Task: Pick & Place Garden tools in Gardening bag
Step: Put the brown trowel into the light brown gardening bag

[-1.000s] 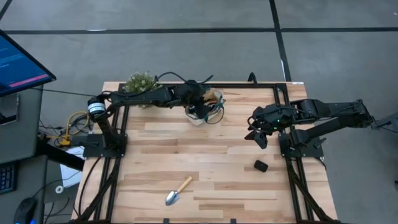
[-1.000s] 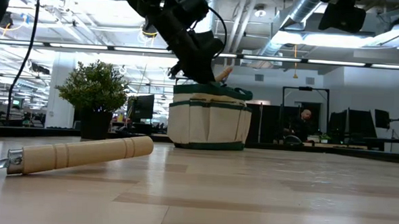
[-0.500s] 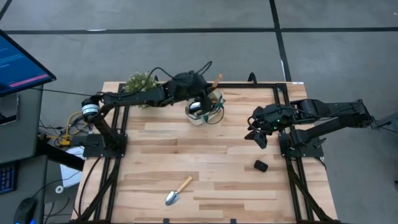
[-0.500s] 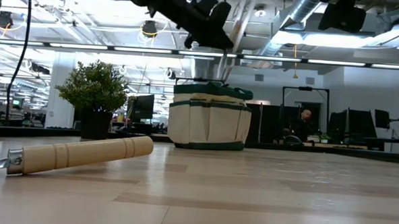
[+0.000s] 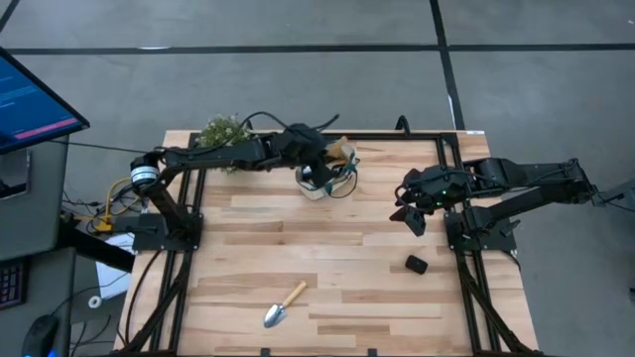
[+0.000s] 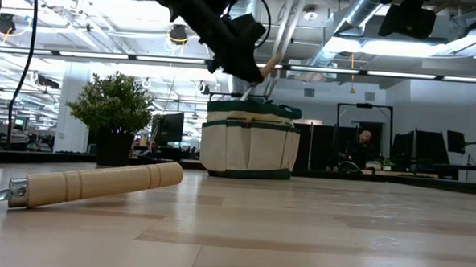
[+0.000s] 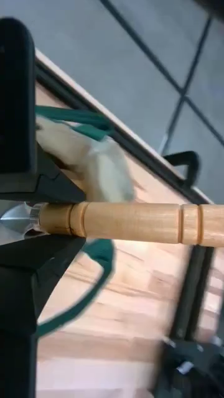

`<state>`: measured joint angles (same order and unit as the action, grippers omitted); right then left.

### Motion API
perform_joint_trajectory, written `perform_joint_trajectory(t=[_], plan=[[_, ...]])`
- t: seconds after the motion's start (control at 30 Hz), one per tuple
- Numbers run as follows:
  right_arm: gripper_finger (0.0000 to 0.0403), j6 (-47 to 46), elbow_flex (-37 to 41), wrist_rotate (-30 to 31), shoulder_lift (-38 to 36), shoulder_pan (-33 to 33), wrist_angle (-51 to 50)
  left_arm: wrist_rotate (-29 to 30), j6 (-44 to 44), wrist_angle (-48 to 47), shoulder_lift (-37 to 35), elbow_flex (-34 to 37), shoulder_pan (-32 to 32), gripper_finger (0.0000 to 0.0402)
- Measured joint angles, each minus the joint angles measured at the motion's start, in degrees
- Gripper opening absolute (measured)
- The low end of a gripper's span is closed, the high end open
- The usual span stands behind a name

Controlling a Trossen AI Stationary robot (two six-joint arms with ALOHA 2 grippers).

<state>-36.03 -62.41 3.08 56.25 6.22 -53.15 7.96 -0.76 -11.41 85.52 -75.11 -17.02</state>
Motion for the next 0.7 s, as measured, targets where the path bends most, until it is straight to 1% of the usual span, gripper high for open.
perform_joint_trajectory(t=[0.37,0.63,0.7], plan=[[0.0256,0.00,0.00,0.13,0.00,0.00,0.01,0.96,-2.71,-6.50,1.03,0.00,-0.84,0.0065],[0.0256,-1.12,0.00,-0.01,0.00,0.02,0.19,0.22,-3.02,-6.72,4.17,-0.04,-0.75,0.0065],[0.0256,-1.50,0.01,-0.01,0.00,0.02,0.22,0.24,-3.24,-6.80,4.24,-0.04,-0.76,0.0071]])
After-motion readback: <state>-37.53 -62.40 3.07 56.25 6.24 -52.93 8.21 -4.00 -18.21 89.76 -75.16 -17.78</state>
